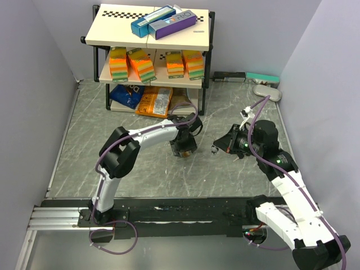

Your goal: Unlock with the key

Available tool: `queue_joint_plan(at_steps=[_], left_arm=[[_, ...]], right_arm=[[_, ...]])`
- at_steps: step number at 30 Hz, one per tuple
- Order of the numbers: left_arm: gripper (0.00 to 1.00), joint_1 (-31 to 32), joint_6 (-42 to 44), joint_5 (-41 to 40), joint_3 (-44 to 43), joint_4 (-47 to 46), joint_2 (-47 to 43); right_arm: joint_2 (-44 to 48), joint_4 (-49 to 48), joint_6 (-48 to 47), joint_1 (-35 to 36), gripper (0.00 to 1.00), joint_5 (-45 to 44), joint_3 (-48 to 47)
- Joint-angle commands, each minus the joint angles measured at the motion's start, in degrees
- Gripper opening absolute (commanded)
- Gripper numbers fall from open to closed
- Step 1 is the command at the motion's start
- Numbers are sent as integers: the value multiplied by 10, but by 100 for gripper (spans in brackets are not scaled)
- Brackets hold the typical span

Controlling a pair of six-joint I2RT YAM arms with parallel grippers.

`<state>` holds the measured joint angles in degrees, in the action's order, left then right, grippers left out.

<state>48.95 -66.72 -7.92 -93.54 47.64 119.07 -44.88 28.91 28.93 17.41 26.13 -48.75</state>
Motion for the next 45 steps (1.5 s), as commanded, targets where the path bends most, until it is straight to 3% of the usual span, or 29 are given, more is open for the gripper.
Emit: queue_joint_plan(at_steps=[1,11,18,45], left_arm=[[63,0,-11,11,-13,26,6],[58,-8,-10,18,-3,11,24],[46,-10,12,13,-12,7,39],[48,-14,59,-28,-31,26,75]], right_arm=[[8,-7,-9,-2,0,6,-11],[16,-11,-10,-1,0,10,-3],[12,-17,-8,-2,0,16,-2],[1,-25,-14,-1,0,24,4]])
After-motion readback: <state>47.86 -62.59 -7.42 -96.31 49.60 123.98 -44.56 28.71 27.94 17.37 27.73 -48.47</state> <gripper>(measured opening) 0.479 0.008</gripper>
